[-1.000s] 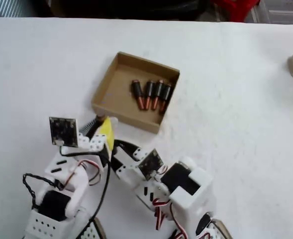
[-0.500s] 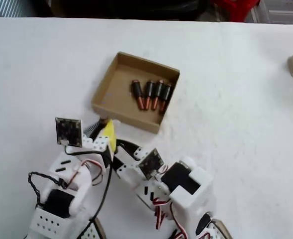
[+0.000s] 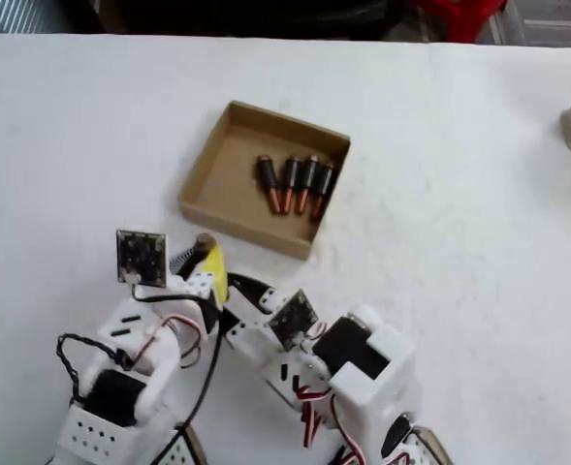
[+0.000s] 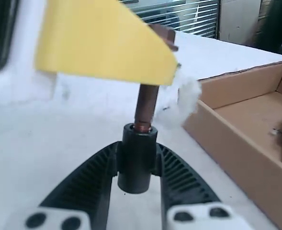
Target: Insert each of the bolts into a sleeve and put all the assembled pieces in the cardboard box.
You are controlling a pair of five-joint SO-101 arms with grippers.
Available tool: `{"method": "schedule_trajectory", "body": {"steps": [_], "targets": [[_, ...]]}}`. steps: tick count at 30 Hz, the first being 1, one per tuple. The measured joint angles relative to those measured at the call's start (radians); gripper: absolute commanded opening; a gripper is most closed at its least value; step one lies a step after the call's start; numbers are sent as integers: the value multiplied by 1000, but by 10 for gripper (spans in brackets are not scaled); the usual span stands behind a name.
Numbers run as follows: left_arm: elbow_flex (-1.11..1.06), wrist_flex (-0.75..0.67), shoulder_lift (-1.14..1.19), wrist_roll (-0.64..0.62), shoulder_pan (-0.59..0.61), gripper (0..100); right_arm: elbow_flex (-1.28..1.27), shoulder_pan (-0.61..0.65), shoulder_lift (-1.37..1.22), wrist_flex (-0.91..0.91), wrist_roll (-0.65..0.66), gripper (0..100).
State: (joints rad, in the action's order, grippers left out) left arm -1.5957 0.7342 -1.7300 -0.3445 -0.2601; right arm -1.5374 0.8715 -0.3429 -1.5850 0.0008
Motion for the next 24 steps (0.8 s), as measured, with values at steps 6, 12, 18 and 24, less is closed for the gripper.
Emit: {"method": "schedule_trajectory", "body": {"steps": [6, 12, 18, 24], "targets": [[-63, 2, -2, 3, -5, 24, 0, -8, 0, 0, -2, 16], [-64, 77, -6, 40, -18, 24, 0, -5, -2, 0, -2, 16], [-64, 143, -20, 144, -41, 61, 0, -6, -2, 0, -2, 16], [-64, 143, -21, 152, -20, 344, 0, -9, -2, 3, -2, 16]]}}
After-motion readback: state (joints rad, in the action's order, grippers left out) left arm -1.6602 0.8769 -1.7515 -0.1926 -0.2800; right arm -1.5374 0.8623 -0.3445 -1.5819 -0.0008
